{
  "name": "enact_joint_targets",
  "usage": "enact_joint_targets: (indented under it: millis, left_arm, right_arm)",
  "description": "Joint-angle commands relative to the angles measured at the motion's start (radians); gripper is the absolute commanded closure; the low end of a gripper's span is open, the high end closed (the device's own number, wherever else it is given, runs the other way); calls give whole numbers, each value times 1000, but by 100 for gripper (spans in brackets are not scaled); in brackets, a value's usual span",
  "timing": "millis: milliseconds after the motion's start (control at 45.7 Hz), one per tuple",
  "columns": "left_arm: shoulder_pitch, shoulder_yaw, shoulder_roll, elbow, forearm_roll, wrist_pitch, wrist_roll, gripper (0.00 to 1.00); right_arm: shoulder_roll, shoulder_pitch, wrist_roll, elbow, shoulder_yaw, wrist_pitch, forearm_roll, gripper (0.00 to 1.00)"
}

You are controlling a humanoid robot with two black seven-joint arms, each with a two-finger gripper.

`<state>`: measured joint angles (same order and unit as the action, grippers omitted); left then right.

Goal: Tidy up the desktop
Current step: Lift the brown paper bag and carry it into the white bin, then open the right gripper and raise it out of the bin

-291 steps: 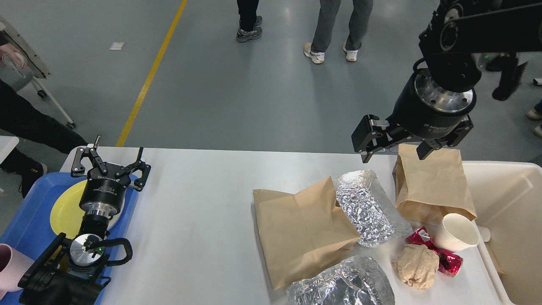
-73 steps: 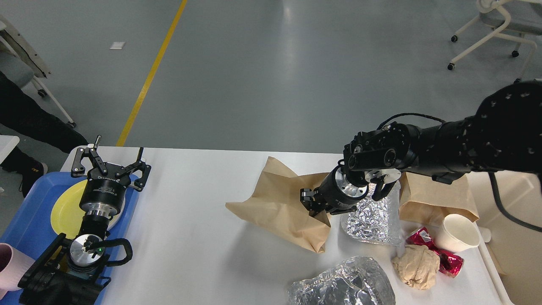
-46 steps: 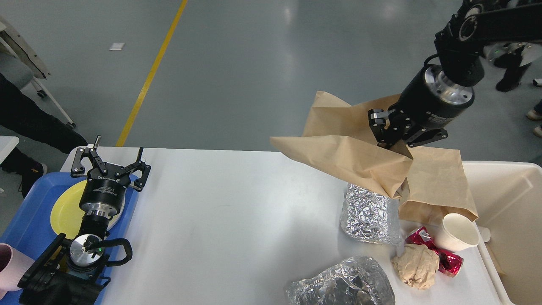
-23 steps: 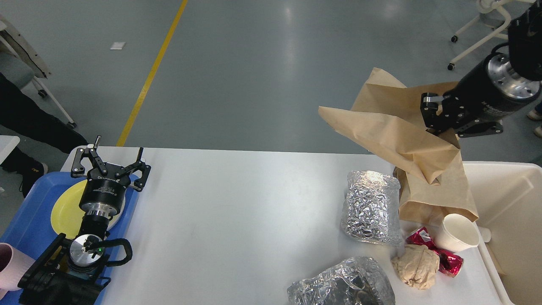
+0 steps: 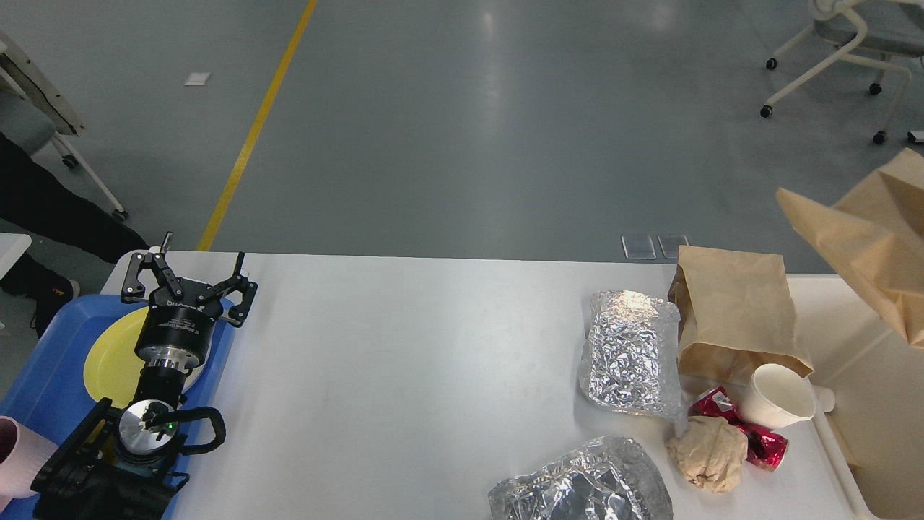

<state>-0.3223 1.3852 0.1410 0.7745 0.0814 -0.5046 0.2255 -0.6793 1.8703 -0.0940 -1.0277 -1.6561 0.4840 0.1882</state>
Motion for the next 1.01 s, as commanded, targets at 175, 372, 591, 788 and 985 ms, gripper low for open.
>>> enact_joint_targets:
  millis: [175, 372, 591, 788, 985]
  left_arm:
    - [0, 0, 0, 0, 0, 0, 0, 4]
    - [0, 0, 0, 0, 0, 0, 0, 4]
    - [0, 0, 0, 0, 0, 0, 0, 4]
    - [-1, 0, 0, 0, 0, 0, 0, 4]
    - [0, 0, 0, 0, 0, 0, 0, 4]
  right_arm:
    - [-118, -629, 5, 331, 396, -194, 8, 100]
    - [-5, -1092, 14, 719, 742, -243, 8, 100]
    - [187, -1329, 71, 1002, 849, -266, 7, 100]
    - [263, -1412, 126, 1006, 848, -355, 8, 100]
    - [290, -1427, 128, 1006, 849, -366, 8, 100]
